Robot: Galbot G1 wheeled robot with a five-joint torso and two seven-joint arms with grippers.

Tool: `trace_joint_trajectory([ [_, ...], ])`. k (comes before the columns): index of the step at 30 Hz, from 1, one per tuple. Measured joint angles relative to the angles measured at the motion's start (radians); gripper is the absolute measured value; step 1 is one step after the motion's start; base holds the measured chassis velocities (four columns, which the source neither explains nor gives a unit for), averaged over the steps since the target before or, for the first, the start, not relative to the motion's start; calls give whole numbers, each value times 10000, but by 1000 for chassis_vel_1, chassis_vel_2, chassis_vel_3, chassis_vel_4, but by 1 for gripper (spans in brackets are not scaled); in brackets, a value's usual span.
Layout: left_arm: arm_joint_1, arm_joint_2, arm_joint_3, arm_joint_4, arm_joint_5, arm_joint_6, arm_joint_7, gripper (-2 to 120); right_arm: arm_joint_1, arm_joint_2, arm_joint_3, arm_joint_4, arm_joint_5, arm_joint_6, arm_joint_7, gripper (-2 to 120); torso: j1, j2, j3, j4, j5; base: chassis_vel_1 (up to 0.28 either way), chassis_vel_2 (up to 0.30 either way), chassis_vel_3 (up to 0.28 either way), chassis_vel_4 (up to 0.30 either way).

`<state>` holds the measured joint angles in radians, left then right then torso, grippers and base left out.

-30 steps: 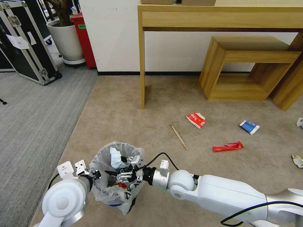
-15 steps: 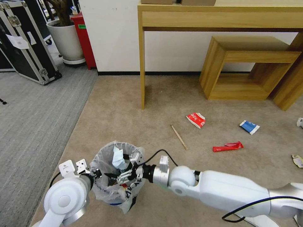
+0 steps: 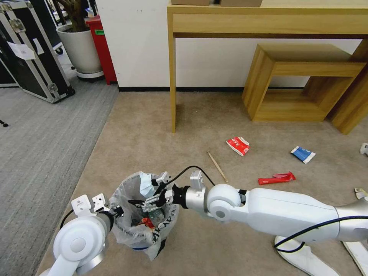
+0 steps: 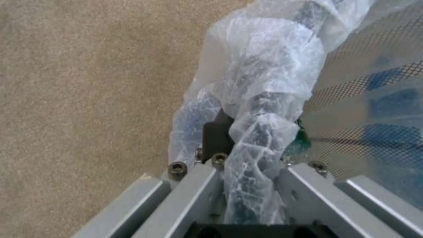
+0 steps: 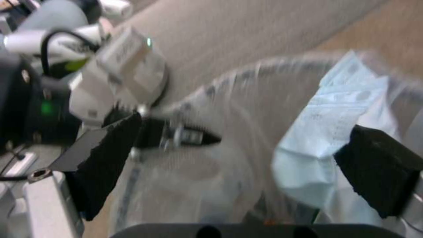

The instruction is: Pick up the trash bin and place the garbage on the floor into it.

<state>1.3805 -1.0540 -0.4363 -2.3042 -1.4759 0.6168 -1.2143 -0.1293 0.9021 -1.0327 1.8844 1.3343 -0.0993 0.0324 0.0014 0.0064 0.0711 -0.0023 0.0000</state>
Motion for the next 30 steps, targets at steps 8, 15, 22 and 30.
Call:
trace_joint_trajectory([
  [8,165,68,-80,-116,7,0,12,0,71,118,147,67,16,-6,46,100,0,0,0,1,-1,0,0,0,0],
  [15,131,106,-87,-128,-11,-5,19,0,94,194,272,99,93,-20,269,100,-1,0,0,0,0,0,0,0,0],
  [22,114,121,-73,-104,-37,-8,23,0,51,210,234,146,-216,6,367,100,-1,0,0,0,0,0,0,0,0],
  [30,69,109,-29,-10,-32,-13,23,0,-62,341,570,710,1015,-1081,1821,100,-1,0,-1,0,0,0,0,0,0],
])
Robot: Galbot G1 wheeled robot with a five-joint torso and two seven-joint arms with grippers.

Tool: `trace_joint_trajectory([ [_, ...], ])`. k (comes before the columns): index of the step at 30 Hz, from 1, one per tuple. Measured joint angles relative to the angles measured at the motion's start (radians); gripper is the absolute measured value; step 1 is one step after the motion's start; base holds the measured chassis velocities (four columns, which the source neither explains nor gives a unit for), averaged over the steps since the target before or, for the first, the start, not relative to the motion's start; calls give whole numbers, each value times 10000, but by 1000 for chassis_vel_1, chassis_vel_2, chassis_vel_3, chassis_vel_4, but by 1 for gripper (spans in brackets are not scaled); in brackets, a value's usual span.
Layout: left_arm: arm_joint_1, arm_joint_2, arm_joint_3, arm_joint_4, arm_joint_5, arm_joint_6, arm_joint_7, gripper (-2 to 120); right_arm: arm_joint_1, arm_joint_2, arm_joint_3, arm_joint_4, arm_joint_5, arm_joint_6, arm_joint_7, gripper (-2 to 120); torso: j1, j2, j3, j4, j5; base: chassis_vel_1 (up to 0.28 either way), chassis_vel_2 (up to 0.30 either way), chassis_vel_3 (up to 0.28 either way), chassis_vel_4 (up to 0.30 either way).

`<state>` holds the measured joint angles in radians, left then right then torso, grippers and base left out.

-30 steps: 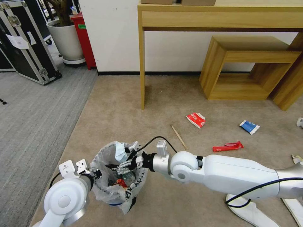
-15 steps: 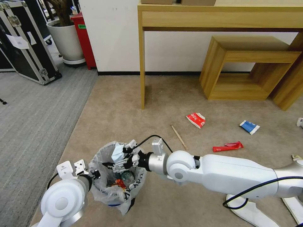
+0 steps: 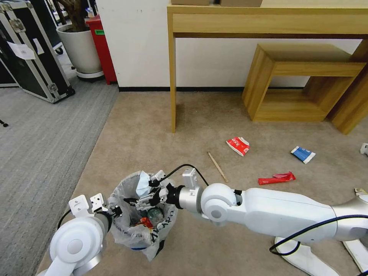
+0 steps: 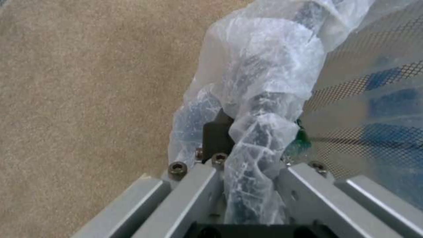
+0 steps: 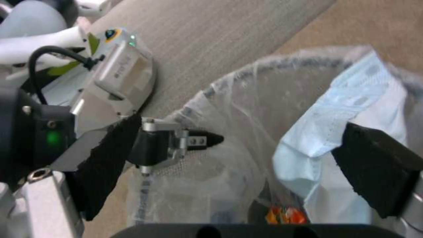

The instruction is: Pick up the trash bin and place the garbage on the floor into it.

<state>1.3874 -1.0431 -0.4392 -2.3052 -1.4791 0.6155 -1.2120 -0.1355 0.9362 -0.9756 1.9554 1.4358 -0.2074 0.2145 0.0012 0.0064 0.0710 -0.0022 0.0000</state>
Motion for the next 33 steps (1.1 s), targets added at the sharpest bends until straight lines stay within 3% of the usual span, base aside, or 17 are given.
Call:
trace_joint_trajectory([
  [3,-27,-48,48,24,30,0,0,0,-3,-52,-83,-225,-491,620,-785,100,0,0,0,-1,0,0,0,0,0],
  [9,-28,-34,47,24,33,0,0,0,-126,-144,-2,-52,-199,541,-710,100,-1,0,0,-1,-1,0,0,0,0],
  [11,-10,-9,29,9,33,0,1,0,-184,-204,-170,-368,-1354,1074,-1380,100,-1,0,0,0,0,0,0,0,0],
  [14,-3,-7,27,6,33,0,1,0,-185,-231,-178,-435,-1574,1121,-1639,100,0,0,1,0,0,0,0,0,0],
  [15,21,-1,18,-25,34,0,0,0,-195,-263,24,-89,-980,45,-854,100,0,0,1,-2,0,0,0,0,0],
  [16,41,-13,11,-25,46,0,3,0,-299,-65,500,542,720,-1404,1275,100,-1,0,-2,-1,1,0,0,0,0],
  [19,78,-61,34,-24,131,1,2,0,-323,-81,500,250,291,-1235,703,100,-1,0,-1,2,0,0,0,0,0],
  [23,53,-77,49,-18,143,4,9,0,-368,-95,558,350,528,-1345,1064,100,0,0,-1,-2,0,0,0,0,0],
  [33,8,-98,81,29,150,20,25,0,-590,-148,1215,46,-430,-338,410,100,0,0,0,0,0,0,0,0,0],
])
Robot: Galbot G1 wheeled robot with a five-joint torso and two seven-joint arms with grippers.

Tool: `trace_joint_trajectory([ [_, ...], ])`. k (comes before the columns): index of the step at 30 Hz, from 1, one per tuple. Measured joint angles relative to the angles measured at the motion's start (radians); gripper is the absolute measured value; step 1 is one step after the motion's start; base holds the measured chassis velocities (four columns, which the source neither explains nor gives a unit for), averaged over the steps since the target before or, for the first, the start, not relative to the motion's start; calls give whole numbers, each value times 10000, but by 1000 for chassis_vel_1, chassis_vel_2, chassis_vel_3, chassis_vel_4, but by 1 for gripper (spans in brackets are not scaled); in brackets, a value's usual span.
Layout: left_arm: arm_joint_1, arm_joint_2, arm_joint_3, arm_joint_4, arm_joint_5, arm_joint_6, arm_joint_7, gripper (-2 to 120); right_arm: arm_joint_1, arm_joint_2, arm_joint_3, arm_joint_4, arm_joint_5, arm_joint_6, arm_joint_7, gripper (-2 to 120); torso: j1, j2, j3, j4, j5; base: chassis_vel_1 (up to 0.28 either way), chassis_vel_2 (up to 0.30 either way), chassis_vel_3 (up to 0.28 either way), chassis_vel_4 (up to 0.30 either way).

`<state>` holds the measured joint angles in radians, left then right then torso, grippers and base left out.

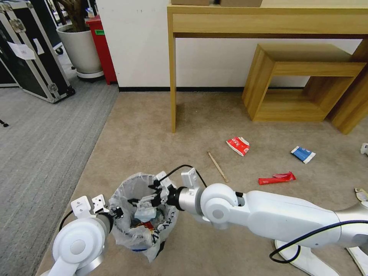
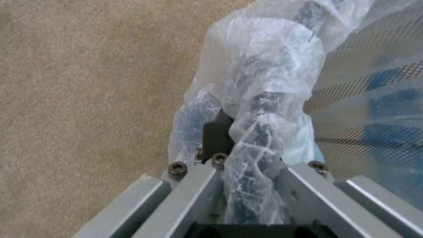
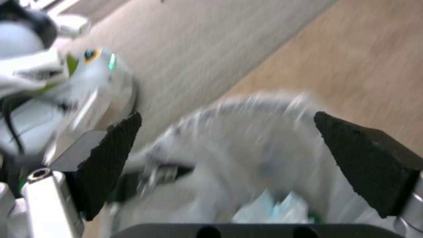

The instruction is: Pick up the trash bin and place the garbage on the floor into it.

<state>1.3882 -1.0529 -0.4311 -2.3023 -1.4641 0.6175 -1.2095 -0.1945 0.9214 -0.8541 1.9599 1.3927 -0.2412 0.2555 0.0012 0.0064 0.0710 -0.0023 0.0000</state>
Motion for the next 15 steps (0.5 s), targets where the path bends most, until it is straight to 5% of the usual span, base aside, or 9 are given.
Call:
trace_joint_trajectory([
  [6,-78,35,19,77,1,10,63,0,-320,-157,835,-234,-904,510,-65,100,0,0,0,0,-1,0,0,0,0],
  [15,-249,85,64,279,491,52,693,0,-2170,-463,2444,-1435,-4162,2394,-965,100,0,-1,0,-1,1,0,0,0,0],
])
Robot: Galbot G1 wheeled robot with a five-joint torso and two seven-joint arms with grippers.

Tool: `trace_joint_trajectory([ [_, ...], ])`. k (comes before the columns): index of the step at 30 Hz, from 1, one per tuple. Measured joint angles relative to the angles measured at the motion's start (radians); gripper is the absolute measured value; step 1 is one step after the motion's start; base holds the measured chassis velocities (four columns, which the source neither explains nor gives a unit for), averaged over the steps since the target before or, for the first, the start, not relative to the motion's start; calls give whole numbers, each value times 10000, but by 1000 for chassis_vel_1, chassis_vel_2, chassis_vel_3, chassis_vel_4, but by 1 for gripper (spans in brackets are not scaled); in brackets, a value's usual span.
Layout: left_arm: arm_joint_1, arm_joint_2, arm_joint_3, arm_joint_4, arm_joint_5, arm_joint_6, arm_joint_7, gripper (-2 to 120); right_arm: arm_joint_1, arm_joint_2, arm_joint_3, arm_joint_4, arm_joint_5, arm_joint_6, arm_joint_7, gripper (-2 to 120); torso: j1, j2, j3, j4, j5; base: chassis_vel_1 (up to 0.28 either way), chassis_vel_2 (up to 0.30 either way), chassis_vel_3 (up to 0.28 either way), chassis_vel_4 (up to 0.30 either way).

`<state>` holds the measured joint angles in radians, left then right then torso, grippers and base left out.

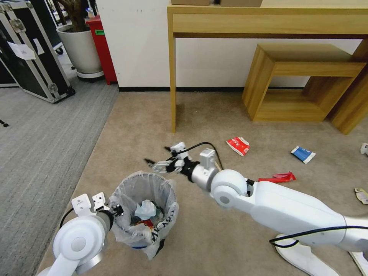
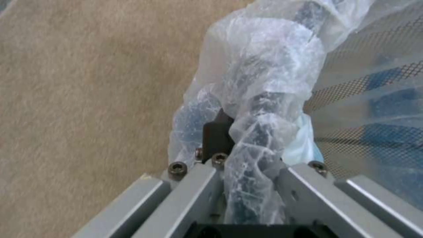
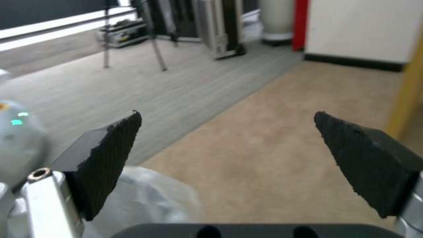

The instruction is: Pick up the trash bin and place the garbage on the floor into it.

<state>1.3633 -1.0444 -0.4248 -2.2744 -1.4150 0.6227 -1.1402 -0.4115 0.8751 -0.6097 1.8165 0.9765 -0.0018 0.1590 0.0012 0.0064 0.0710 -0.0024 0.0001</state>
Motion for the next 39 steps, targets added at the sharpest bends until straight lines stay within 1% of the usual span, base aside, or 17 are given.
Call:
trace_joint_trajectory([
  [2,-79,-14,64,36,72,6,107,0,-634,-12,519,-286,-373,384,-45,100,0,0,0,-1,2,0,0,0,0],
  [3,-79,-14,64,36,72,6,107,0,-634,-12,519,-286,-373,384,-45,100,0,0,0,-1,2,0,0,0,0],
  [6,-173,-20,171,42,75,33,179,0,-1343,70,1139,-869,-985,1044,22,100,0,0,1,0,2,0,0,0,0],
  [7,-173,-20,171,42,75,33,179,0,-1343,70,1139,-869,-985,1044,22,100,0,0,1,0,2,0,0,0,0],
  [9,-215,-1,204,45,77,44,225,0,-1710,94,1636,-1315,-1744,1413,-62,100,1,0,0,1,-1,0,0,0,0],
  [12,-255,15,215,45,82,55,264,0,-2073,96,2126,-1393,-2006,1513,-70,100,0,0,0,2,1,0,0,0,0],
  [15,-287,58,229,42,99,69,301,0,-2832,62,2958,-1445,-2537,1603,-82,100,0,0,0,2,0,0,0,0,0],
  [16,-287,58,229,42,99,69,301,0,-2832,62,2958,-1445,-2537,1603,-82,100,0,0,0,2,0,0,0,0,0],
  [19,-260,91,228,18,150,88,364,0,-3653,53,3550,-1591,-3004,1726,-82,100,0,0,0,0,0,0,0,0,0],
  [24,91,84,127,-122,390,118,454,0,-4374,102,3849,-1662,-3107,1793,-102,100,0,0,0,-3,-1,0,0,0,0],
  [26,403,56,21,-250,563,149,507,0,-4683,122,3893,-1845,-3345,1951,-312,100,0,1,-1,5,1,0,0,0,0],
  [27,459,53,5,-272,619,161,539,0,-4852,122,3962,-2006,-3579,2173,-463,100,0,1,-1,6,-1,0,0,0,0],
  [28,459,53,5,-272,619,161,539,0,-4852,122,3962,-2006,-3579,2173,-463,100,0,1,-1,6,-1,0,0,0,0],
  [30,473,70,9,-304,658,168,595,0,-5183,124,4220,-2368,-4130,2664,-797,100,0,1,0,1,1,0,0,0,0],
  [32,438,103,35,-336,648,171,638,0,-5474,168,4601,-2541,-4471,2928,-878,100,0,0,0,-2,-1,0,0,0,0],
  [38,406,125,72,-346,644,175,678,0,-5816,267,5244,-2632,-4697,3172,-907,100,0,0,-1,1,-2,0,0,0,0],
  [39,396,122,93,-346,655,176,715,0,-5948,349,5559,-2727,-4896,3324,-906,100,0,1,-1,3,-3,0,0,0,0],
])
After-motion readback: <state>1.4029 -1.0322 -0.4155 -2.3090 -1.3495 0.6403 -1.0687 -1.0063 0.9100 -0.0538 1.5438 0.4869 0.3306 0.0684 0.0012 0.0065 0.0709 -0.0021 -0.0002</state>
